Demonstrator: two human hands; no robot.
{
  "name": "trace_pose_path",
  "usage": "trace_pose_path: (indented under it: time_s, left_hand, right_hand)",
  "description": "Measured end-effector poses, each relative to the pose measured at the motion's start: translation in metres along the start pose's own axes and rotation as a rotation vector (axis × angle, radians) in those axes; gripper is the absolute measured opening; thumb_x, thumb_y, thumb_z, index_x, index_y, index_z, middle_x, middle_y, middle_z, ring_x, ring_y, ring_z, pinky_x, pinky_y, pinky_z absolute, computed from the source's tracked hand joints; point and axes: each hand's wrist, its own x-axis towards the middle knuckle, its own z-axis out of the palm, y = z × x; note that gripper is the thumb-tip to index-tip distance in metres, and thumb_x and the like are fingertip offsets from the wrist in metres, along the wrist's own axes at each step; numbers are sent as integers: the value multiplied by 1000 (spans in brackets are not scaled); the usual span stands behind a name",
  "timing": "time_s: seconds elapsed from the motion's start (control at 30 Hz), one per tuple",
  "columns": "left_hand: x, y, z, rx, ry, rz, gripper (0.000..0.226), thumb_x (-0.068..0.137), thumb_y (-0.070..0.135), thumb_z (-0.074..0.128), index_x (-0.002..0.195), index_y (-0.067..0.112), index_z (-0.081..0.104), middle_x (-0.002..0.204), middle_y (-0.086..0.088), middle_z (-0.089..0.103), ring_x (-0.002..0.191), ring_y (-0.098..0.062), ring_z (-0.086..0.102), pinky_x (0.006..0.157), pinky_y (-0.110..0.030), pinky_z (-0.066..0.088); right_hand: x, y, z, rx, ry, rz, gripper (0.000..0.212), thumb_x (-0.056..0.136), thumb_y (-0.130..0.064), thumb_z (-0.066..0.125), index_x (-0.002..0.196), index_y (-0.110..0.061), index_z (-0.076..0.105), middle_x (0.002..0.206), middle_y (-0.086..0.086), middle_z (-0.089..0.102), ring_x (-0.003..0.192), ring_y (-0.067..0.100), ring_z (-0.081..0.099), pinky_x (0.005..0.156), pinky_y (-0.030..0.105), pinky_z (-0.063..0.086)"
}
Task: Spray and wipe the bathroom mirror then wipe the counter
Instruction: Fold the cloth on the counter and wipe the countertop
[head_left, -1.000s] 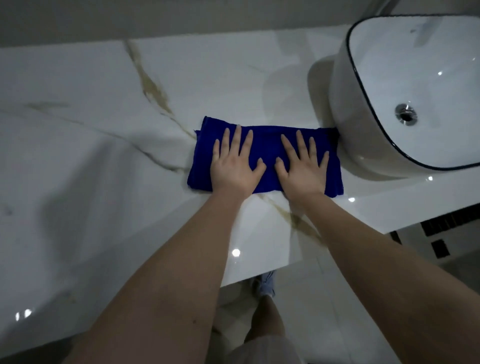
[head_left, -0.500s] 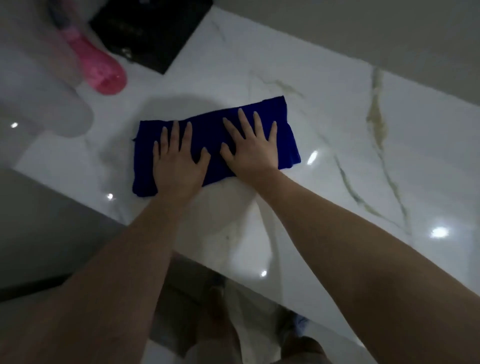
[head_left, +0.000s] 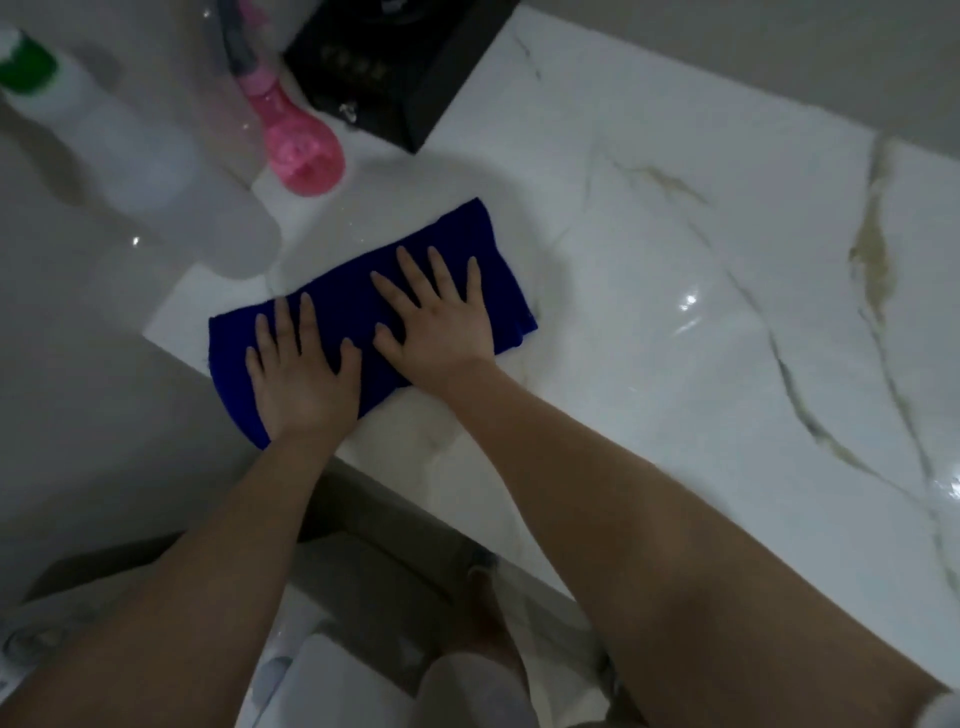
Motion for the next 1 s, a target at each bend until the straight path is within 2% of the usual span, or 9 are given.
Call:
trace_pose_path:
  time_s: [0.2, 0.43, 0.6, 0.83, 1.0]
  left_hand:
    - [3, 14, -7, 25, -55, 34, 64, 100, 44, 24, 153, 17, -1, 160, -7, -4, 147, -26, -5, 119, -44, -1]
    - [-48, 77, 9, 3, -15, 222, 67, 99, 47, 26, 153, 15, 2, 160, -9, -3, 147, -25, -5, 119, -41, -4]
    - [-133, 159, 22, 31, -55, 432, 70, 97, 50, 25, 153, 15, 2, 160, -9, -3, 147, -25, -5, 119, -42, -3]
    - [-283, 287, 41, 74, -134, 788, 72, 95, 54, 22, 153, 16, 0, 160, -8, -2, 147, -26, -4, 119, -43, -1]
    - [-388, 365, 59, 109, -155, 1088, 71, 96, 52, 25, 152, 13, 9, 160, -11, 6, 147, -29, 3, 119, -45, 3]
  right_hand:
    - [-21, 8, 4, 49, 22, 60, 58, 99, -55, 17, 153, -36, 9, 162, -4, 0, 148, 23, -7, 113, 52, -19]
    - [-102, 57, 14, 80, 116, 218, 58, 99, -54, 20, 153, -35, 12, 162, -4, 3, 149, 22, -3, 115, 51, -14]
    - [-221, 124, 22, 123, 169, 422, 57, 98, -54, 22, 152, -37, 15, 162, -5, 6, 149, 21, -1, 117, 50, -11]
    - [-415, 212, 40, 148, 161, 784, 57, 98, -56, 17, 152, -41, 5, 162, -7, -2, 149, 19, -6, 118, 48, -10]
    - [-545, 255, 61, 190, 211, 1059, 58, 97, -56, 20, 151, -42, 6, 162, -8, -1, 149, 19, -3, 119, 48, -7]
